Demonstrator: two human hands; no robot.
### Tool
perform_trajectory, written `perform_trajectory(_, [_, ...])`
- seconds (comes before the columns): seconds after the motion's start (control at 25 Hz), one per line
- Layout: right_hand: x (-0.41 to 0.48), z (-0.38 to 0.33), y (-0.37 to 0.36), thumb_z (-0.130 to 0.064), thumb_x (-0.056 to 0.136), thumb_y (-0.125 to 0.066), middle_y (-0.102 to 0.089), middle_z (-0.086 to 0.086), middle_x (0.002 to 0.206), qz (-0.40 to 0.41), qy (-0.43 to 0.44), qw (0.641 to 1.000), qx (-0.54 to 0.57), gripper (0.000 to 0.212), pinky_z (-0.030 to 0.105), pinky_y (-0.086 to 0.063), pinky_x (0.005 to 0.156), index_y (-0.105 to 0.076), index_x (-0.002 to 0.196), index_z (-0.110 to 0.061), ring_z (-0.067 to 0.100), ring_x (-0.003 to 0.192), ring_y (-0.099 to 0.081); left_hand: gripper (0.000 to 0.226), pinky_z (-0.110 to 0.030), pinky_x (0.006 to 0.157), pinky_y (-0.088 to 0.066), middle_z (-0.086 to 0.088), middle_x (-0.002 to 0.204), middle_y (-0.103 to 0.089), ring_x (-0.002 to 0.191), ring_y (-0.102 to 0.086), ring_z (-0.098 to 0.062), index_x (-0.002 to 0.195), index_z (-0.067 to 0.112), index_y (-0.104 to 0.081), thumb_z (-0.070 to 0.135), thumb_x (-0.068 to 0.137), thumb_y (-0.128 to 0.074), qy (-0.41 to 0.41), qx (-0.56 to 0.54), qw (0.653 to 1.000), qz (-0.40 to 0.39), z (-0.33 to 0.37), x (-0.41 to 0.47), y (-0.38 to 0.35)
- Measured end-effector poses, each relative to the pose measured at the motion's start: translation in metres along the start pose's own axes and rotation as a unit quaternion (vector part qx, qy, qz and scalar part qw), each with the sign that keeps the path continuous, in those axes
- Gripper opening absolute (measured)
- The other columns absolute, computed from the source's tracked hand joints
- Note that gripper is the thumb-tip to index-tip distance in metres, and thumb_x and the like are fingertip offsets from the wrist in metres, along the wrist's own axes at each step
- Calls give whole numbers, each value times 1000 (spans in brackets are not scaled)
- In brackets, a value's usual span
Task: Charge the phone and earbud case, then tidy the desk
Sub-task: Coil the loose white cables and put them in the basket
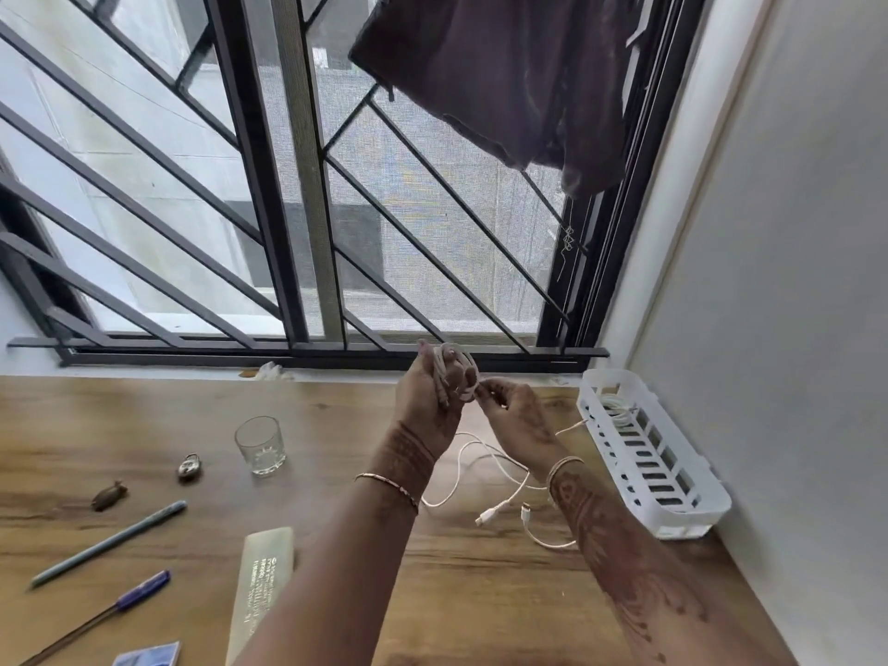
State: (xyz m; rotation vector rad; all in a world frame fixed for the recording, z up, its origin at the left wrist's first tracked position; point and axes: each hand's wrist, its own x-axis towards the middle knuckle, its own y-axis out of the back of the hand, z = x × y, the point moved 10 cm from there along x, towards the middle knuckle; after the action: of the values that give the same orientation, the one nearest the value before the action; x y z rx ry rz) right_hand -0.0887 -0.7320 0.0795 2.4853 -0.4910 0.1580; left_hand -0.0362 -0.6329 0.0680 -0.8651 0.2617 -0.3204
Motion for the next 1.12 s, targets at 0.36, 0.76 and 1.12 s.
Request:
perform_trajectory(0.36, [-17,-27,-9,-36,90,-59,-65,-7,68,-84,30,984,-154,24,23,-39,69,-71,76,-21,9,70,-59,50,-33,59,-44,-7,63,-56,57,-51,-20,71,17,-55,41,102,-24,-110,465,878,-34,10,9,6])
perform_trajectory(0.76, [-1,-43,32,-30,73,-80,-70,-3,70,-34,41,998,-33,16,21,-47,65,-70,73,-18,5,67,-62,83,-27,50,-43,-3,48,-58,35,-42,-12,57,10,-62,65,92,-11,24,456,881,-122,-20,-13,-1])
perform_trajectory(1.12, [8,-11,22,-25,92,-60,-68,-6,86,-55,16,993,101,14,19,-42,71,-70,92,-16,4,76,-58,48,-17,37,-25,7,33,-35,26,-24,-3,56,14,-47,48,90,-51,86,223,969,-62,-28,-20,-2])
